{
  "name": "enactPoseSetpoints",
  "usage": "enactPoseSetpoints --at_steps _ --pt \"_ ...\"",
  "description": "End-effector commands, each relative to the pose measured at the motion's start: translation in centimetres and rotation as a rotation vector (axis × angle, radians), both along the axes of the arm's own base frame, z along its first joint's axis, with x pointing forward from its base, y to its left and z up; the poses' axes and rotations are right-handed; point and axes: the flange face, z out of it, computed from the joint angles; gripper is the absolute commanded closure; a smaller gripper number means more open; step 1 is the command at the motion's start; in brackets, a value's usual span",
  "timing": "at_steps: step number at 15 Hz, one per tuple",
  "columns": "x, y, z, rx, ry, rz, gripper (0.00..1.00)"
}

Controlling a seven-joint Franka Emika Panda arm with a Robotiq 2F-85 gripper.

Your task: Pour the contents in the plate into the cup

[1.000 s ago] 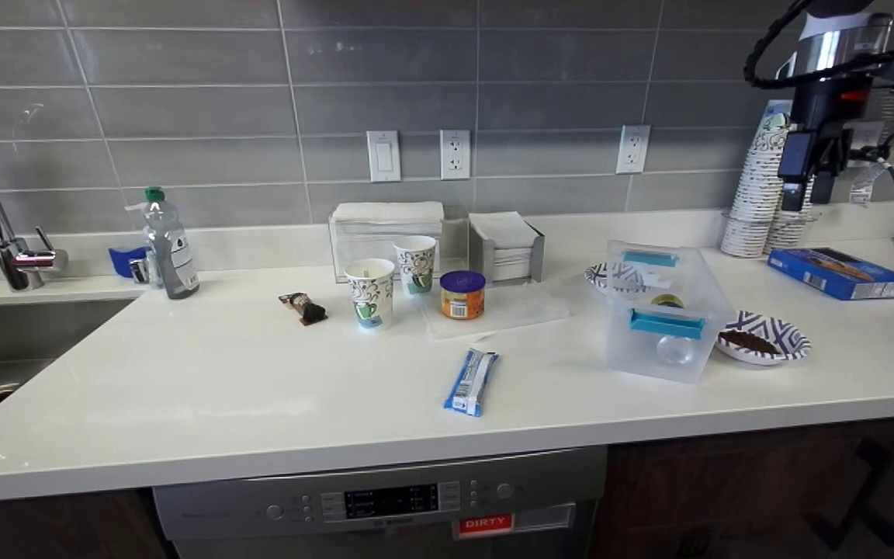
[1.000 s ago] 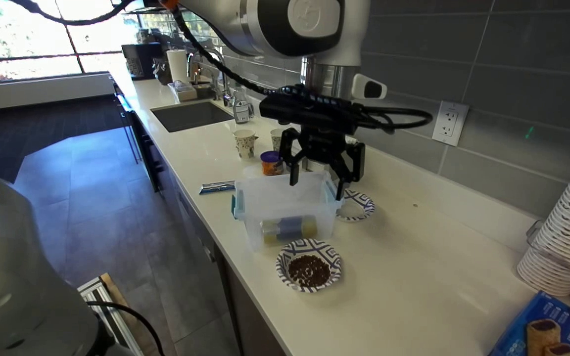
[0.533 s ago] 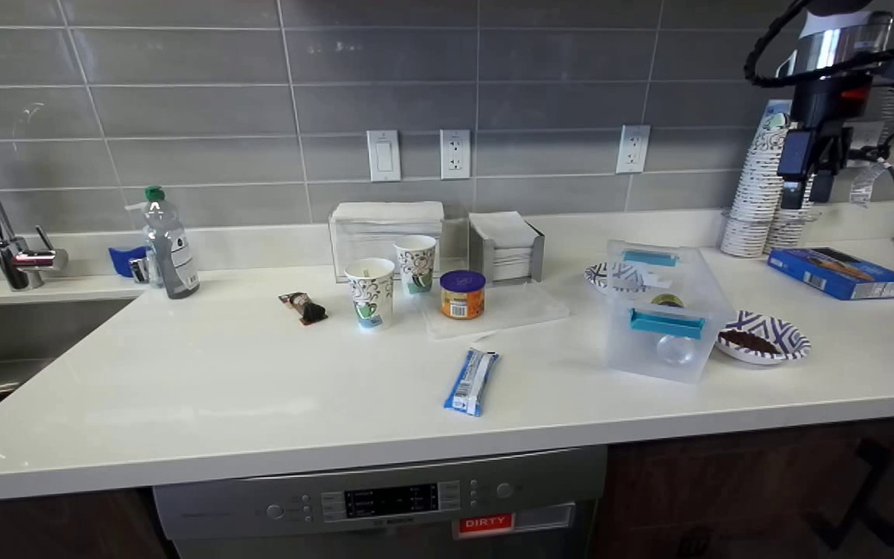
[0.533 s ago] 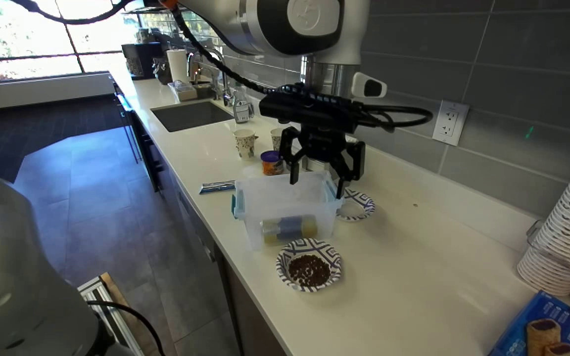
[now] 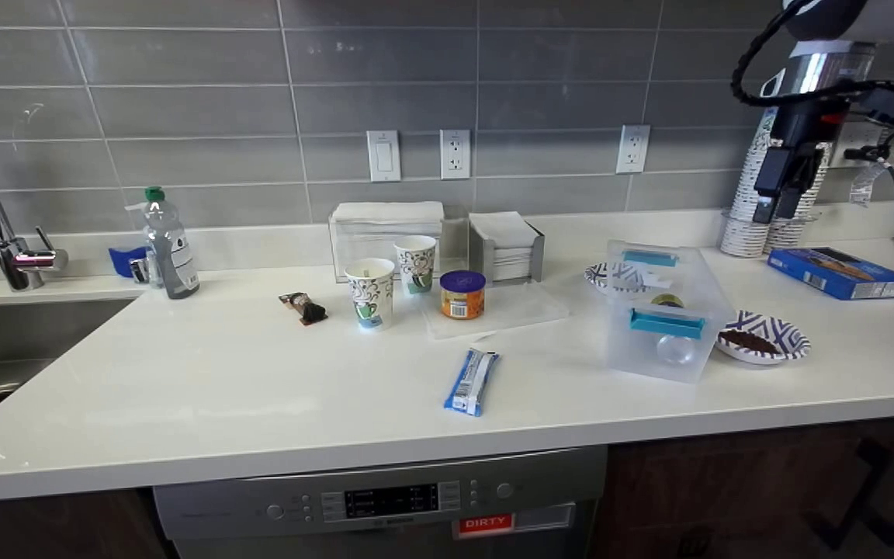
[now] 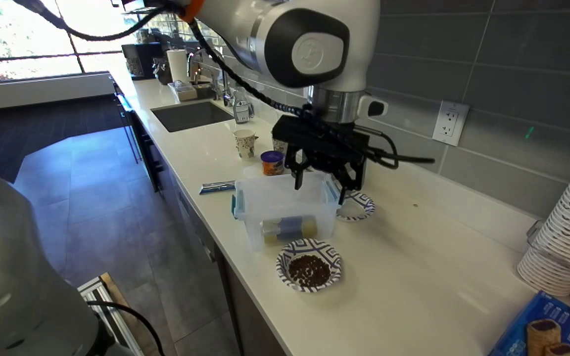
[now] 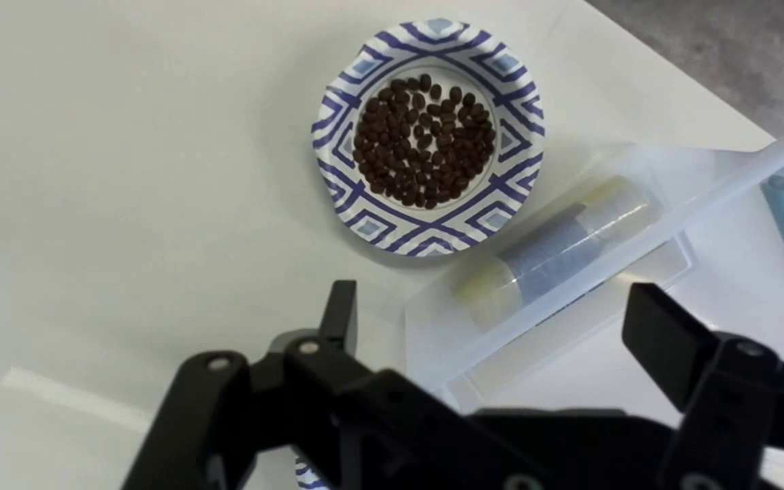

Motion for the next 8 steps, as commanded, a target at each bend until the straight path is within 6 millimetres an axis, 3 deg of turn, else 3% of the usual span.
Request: enactPoseSetpoints --at_steps 1,8 --pt "0.8 -1.6 -4.1 0.083 -0.009 0.045 0.00" --pt "3.9 -4.9 -9.7 0.001 -0.003 0.096 0.00"
